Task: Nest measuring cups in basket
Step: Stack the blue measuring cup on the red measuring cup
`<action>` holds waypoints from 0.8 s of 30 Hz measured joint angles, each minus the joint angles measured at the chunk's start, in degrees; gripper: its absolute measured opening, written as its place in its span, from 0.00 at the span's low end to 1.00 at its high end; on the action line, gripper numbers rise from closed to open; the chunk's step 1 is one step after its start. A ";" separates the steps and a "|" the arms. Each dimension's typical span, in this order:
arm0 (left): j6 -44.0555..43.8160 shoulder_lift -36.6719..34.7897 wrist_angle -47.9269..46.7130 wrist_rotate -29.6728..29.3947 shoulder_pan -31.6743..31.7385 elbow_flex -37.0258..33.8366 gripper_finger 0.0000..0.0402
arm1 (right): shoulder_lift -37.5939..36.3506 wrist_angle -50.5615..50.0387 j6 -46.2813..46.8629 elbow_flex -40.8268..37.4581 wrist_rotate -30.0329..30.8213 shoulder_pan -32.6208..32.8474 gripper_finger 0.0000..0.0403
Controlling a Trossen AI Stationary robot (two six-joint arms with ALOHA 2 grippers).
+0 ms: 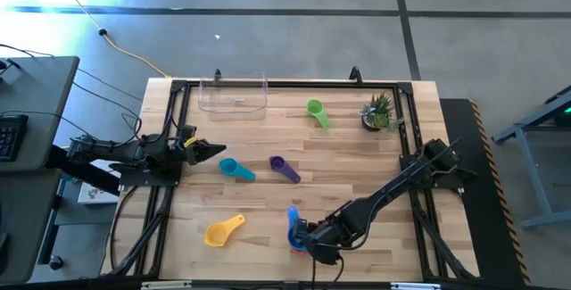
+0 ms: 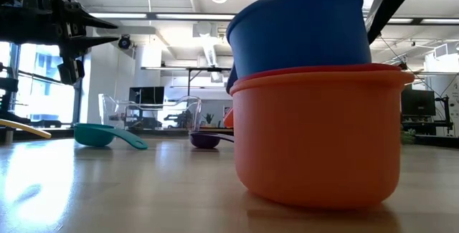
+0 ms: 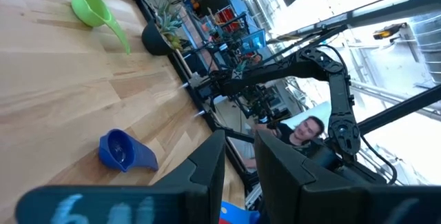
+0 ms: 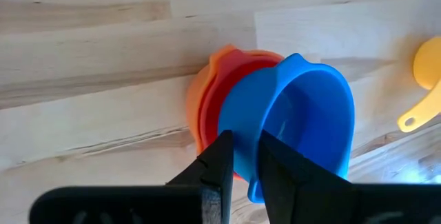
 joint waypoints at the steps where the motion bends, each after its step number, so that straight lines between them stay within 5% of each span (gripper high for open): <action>1: -0.10 0.00 0.00 0.00 -0.02 0.00 0.18 | 0.00 0.02 0.00 0.00 0.01 0.00 0.13; 24: -0.04 0.01 -0.02 0.00 -0.02 0.00 0.18 | 0.00 1.47 4.04 0.00 -2.90 0.33 0.13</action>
